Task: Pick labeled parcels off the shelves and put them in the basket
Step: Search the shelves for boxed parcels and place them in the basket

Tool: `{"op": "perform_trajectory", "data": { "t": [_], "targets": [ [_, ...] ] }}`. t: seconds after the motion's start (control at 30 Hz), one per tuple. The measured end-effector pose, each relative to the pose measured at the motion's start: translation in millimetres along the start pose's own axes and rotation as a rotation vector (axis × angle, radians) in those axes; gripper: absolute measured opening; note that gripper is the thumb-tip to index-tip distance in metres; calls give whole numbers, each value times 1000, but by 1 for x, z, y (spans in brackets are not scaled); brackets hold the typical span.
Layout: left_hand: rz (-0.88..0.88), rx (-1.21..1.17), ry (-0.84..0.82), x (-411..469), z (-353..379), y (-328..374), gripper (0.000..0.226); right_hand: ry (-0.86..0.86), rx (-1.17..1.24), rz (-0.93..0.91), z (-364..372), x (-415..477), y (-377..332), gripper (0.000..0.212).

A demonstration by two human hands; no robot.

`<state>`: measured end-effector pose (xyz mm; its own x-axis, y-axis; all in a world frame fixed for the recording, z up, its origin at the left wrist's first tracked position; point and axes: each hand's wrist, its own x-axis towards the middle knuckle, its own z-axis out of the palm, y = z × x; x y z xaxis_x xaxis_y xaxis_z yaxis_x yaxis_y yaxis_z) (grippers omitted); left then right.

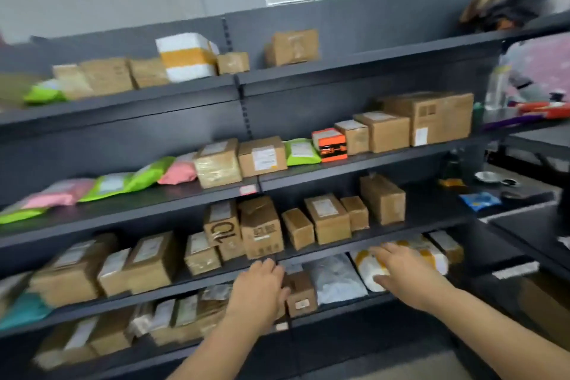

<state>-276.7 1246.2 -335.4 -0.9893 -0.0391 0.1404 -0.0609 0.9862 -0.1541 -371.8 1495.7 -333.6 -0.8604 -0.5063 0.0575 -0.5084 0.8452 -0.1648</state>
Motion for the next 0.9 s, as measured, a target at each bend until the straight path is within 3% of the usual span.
{"op": "perform_trajectory", "data": {
  "t": [0.23,0.53,0.7,0.9],
  "targets": [
    [-249,-74,18,-70,6,-169,41,-11,6,-166,5,66,-184,53],
    [-350,-58,44,-117,31,-348,36,-59,23,-280,44,133,-369,56],
    [-366,-81,49,-118,47,-396,33,-121,30,-277,70,154,-415,59],
    [-358,-102,27,-95,79,-419,37,-183,43,-231,93,190,-418,61]
  ]
}}
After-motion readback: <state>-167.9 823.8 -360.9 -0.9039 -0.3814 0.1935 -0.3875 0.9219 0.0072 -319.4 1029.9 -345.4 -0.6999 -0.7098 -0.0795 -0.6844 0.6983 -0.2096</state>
